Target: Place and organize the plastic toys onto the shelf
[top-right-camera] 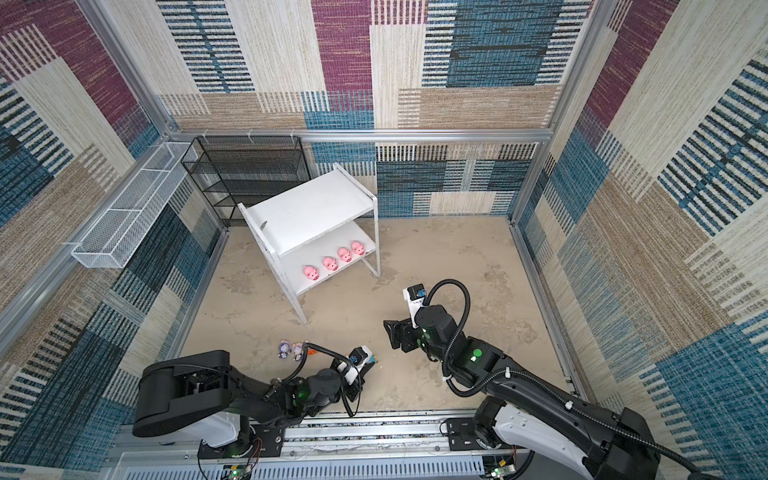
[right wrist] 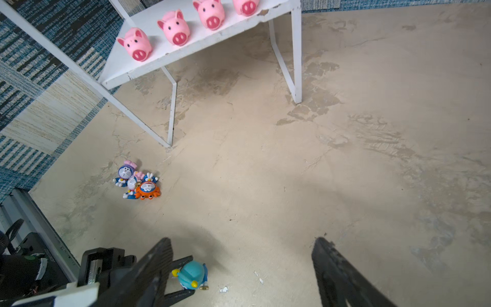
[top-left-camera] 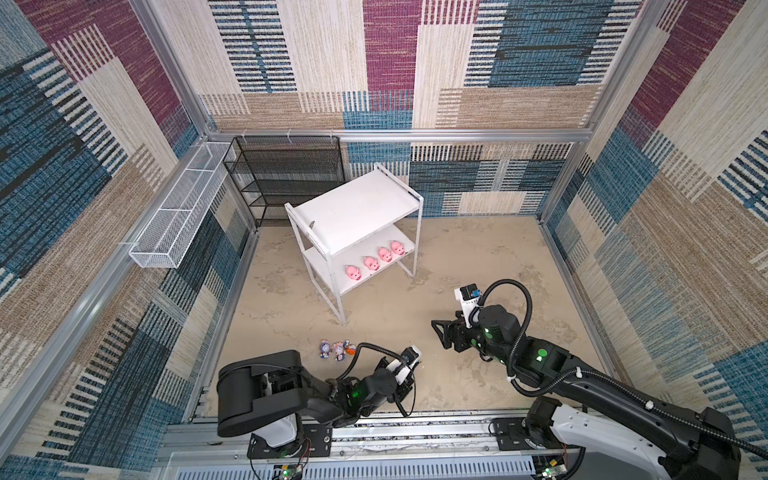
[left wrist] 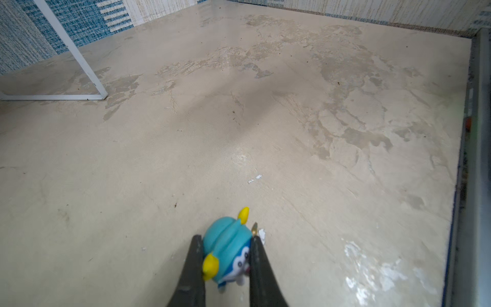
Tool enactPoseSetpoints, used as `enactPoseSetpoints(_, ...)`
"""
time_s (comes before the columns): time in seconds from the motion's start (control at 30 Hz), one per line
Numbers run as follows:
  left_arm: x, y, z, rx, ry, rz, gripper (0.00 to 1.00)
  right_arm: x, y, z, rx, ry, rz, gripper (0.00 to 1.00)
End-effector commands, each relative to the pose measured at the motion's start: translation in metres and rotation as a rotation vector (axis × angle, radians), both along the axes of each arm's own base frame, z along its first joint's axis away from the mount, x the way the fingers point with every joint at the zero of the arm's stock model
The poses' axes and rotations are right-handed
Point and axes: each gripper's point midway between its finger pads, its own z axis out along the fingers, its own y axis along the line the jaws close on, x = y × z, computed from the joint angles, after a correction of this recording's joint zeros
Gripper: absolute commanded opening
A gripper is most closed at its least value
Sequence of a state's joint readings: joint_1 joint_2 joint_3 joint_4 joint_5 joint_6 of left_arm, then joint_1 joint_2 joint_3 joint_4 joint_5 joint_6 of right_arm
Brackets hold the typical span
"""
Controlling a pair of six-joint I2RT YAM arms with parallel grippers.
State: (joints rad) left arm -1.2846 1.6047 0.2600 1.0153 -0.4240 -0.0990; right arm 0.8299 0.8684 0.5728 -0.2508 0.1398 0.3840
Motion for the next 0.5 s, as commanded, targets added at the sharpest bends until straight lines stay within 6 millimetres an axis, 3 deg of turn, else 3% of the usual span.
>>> enactPoseSetpoints(0.0, 0.005, -0.013, 0.024, -0.136, -0.05, 0.019, 0.0, -0.002, 0.003, 0.001, 0.024, -0.021, 0.025, 0.85)
enactPoseSetpoints(0.17, 0.005, -0.012, 0.011, -0.125, -0.037, 0.028, 0.01, -0.009, 0.007, -0.015, 0.012, -0.008, 0.073, 0.86)
enactPoseSetpoints(0.47, 0.005, -0.015, 0.005, -0.091, -0.029, 0.026, 0.21, -0.015, 0.011, -0.04, -0.012, 0.036, 0.116, 0.87)
